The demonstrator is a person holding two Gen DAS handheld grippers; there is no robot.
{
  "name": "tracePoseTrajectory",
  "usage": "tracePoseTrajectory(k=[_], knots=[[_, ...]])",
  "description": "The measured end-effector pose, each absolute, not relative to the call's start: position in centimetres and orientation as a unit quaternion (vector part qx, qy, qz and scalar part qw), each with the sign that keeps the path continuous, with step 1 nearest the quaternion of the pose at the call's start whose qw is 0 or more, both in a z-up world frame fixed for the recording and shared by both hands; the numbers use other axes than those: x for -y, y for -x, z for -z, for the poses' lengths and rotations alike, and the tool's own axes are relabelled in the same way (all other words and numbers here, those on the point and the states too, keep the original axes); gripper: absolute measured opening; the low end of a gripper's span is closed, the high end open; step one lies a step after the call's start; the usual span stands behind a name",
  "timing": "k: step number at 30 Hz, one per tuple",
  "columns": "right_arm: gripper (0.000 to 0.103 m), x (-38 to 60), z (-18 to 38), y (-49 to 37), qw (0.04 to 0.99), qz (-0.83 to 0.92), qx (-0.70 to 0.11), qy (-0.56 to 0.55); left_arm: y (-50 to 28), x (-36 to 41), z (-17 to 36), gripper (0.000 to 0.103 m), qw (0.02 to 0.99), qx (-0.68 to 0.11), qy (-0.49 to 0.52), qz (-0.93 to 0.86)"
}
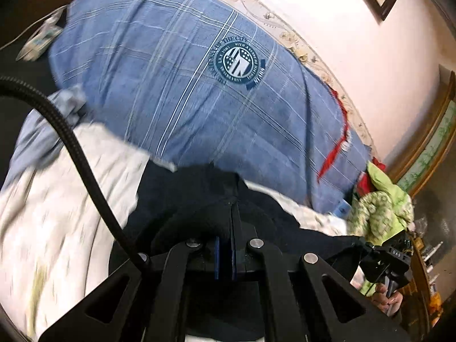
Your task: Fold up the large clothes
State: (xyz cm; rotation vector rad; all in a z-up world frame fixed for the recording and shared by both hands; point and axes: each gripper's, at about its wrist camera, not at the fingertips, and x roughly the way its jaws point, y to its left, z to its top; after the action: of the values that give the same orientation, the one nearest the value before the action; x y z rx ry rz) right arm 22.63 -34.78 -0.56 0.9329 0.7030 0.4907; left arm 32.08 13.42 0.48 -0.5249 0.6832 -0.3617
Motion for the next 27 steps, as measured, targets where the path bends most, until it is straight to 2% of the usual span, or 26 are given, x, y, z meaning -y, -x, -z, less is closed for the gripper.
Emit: tracePoseTrajectory(k=[4, 9, 11, 13, 15, 18, 20, 21, 22, 23, 24, 27], knots=[[0.005, 36.5, 2.5, -31.4, 0.800, -0.199, -0.343, -0.450, -41.7, -12.0, 2.3, 0.004, 0.883, -0.362, 0.250, 0.161], [0.006, 36.6, 8.0, -40.3, 0.788, -0.129, -0.415, -0.435, -50.2, -11.4, 8.7, 0.008, 0.861, -0.427, 0.248, 0.120], [0.009, 36.7, 10.6, -43.2, 0.770, -0.107, -0.466, -0.422, -52.3, -12.3, 10.2, 0.029, 0.856, -0.442, 0.254, 0.083], [0.009, 36.9, 11.7, -44.7, 0.766, -0.099, -0.486, -0.408, -52.7, -14.0, 9.5, 0.076, 0.865, -0.421, 0.268, 0.047], [0.009, 37.0, 11.8, -45.2, 0.771, -0.098, -0.483, -0.403, -51.5, -15.7, 7.6, 0.085, 0.880, -0.371, 0.294, 0.039], [0.013, 36.8, 10.6, -45.0, 0.779, -0.113, -0.470, -0.399, -49.7, -15.6, 5.7, 0.087, 0.876, -0.366, 0.300, 0.089], [0.021, 36.3, 9.5, -44.6, 0.789, -0.120, -0.465, -0.383, -49.1, -13.8, 4.9, 0.092, 0.872, -0.386, 0.267, 0.137], [0.037, 36.2, 8.9, -44.2, 0.795, -0.118, -0.458, -0.379, -49.3, -12.5, 4.9, 0.094, 0.869, -0.401, 0.242, 0.161], [0.066, 36.2, 8.3, -44.0, 0.804, -0.108, -0.448, -0.375, -49.5, -11.1, 5.1, 0.094, 0.863, -0.418, 0.216, 0.185], [0.076, 36.4, 8.0, -43.8, 0.812, -0.099, -0.437, -0.373, -49.9, -10.4, 5.4, 0.094, 0.857, -0.435, 0.198, 0.194], [0.082, 36.7, 7.7, -43.3, 0.820, -0.092, -0.426, -0.372, -50.8, -9.5, 5.8, 0.094, 0.845, -0.462, 0.179, 0.200], [0.082, 37.6, 6.8, -41.7, 0.808, -0.095, -0.426, -0.396, -53.6, -9.3, 7.4, 0.094, 0.818, -0.521, 0.169, 0.175]])
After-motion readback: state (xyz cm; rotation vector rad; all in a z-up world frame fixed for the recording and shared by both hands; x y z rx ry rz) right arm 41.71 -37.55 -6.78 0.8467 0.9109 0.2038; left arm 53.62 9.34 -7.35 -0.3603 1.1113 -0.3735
